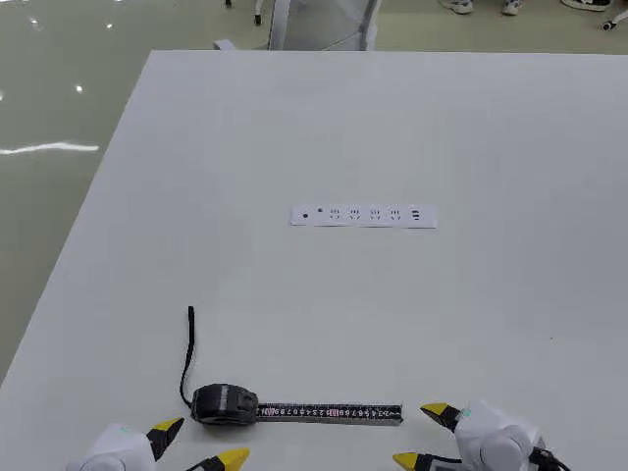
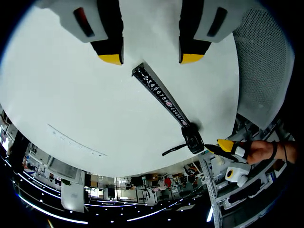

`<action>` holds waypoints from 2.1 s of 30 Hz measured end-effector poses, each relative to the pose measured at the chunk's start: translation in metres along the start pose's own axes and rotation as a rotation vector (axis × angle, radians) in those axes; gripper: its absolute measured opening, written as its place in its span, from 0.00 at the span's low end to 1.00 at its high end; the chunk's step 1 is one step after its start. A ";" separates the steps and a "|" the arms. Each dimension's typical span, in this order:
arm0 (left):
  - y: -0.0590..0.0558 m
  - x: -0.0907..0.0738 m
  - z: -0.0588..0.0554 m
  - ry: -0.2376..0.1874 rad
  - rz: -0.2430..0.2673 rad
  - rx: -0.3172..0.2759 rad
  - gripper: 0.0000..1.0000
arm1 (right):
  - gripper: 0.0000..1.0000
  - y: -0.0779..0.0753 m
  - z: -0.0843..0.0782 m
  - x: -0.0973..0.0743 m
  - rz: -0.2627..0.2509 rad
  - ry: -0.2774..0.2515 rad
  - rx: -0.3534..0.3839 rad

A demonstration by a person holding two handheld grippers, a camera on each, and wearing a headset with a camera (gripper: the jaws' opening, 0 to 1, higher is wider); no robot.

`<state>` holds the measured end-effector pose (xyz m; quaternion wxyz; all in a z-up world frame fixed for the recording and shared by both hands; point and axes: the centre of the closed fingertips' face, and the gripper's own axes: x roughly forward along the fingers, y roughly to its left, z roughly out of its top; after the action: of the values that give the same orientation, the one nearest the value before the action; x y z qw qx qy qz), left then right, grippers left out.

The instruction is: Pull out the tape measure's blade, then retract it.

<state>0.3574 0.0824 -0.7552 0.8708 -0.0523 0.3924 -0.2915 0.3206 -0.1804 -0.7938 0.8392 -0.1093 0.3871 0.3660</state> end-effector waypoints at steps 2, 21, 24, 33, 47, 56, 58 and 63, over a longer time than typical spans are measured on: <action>0.002 0.002 -0.003 0.017 0.025 0.028 0.68 | 0.44 -0.002 0.002 0.003 0.007 0.014 -0.032; 0.012 0.029 0.006 0.010 0.112 -0.069 0.69 | 0.29 -0.010 -0.003 0.035 0.150 0.198 -0.406; 0.012 0.031 0.007 0.009 0.118 -0.082 0.69 | 0.26 -0.009 -0.007 0.037 0.180 0.220 -0.451; 0.015 0.037 0.002 0.012 0.142 -0.098 0.69 | 0.15 -0.006 -0.004 0.039 0.236 0.216 -0.456; 0.029 0.055 0.005 -0.061 0.281 -0.254 0.73 | 0.14 -0.006 -0.004 0.040 0.237 0.197 -0.408; 0.037 0.057 0.000 -0.057 0.323 -0.249 0.65 | 0.14 -0.006 -0.004 0.040 0.234 0.193 -0.404; 0.036 0.058 0.001 -0.057 0.324 -0.242 0.65 | 0.14 -0.006 -0.004 0.041 0.234 0.192 -0.404; 0.036 0.059 -0.001 -0.047 0.326 -0.208 0.66 | 0.14 -0.006 -0.004 0.040 0.233 0.192 -0.404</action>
<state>0.4042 0.0798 -0.8053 0.9053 -0.0847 0.4033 -0.1032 0.3399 -0.1651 -0.8262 0.7117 -0.2639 0.3940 0.5182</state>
